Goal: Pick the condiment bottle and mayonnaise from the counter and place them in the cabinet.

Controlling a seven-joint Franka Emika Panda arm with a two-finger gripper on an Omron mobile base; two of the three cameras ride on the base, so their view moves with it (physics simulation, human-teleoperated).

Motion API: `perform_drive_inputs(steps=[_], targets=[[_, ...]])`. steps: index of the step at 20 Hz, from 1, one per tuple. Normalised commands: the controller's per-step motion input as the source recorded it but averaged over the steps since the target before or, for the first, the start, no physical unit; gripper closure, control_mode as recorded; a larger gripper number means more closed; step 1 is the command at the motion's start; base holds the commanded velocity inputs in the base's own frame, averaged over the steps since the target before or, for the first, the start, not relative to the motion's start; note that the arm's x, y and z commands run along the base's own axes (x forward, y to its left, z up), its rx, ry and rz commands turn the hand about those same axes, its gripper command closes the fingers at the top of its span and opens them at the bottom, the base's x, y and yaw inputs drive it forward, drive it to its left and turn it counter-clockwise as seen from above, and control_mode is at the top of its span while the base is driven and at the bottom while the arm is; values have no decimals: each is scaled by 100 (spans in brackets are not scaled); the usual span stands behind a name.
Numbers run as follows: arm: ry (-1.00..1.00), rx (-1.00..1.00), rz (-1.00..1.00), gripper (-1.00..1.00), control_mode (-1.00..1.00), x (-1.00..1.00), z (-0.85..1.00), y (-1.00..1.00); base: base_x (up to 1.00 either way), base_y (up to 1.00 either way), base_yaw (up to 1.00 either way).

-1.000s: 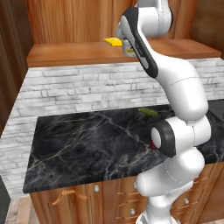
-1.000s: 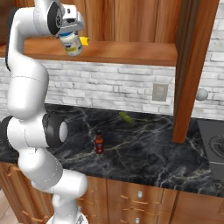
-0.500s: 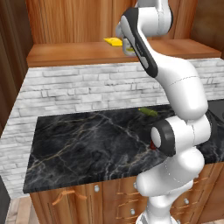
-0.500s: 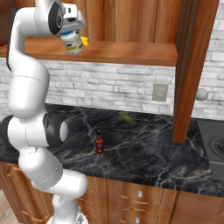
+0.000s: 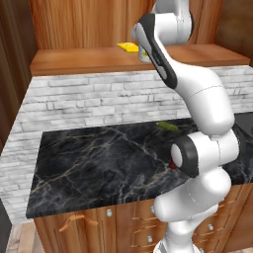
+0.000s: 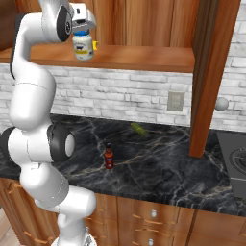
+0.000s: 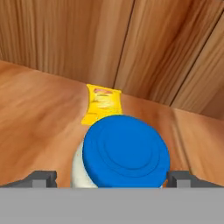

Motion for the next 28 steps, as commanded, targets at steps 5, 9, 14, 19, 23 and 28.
perform_drive_inputs(steps=[5,9,14,19,23,28], targets=[[-28,-1,0,-100,-100,-56,4,0,0,0,0],[-34,-1,0,-100,-100,-91,-1,0,0,0,0],[-27,0,0,-100,-100,-96,-13,-1,0,0,0],[-18,0,0,-100,-100,-84,-15,-2,0,0,0],[-6,0,-3,-100,-100,-87,-19,-15,0,0,0],[0,1,-7,-100,-100,-82,-16,-33,0,0,0]])
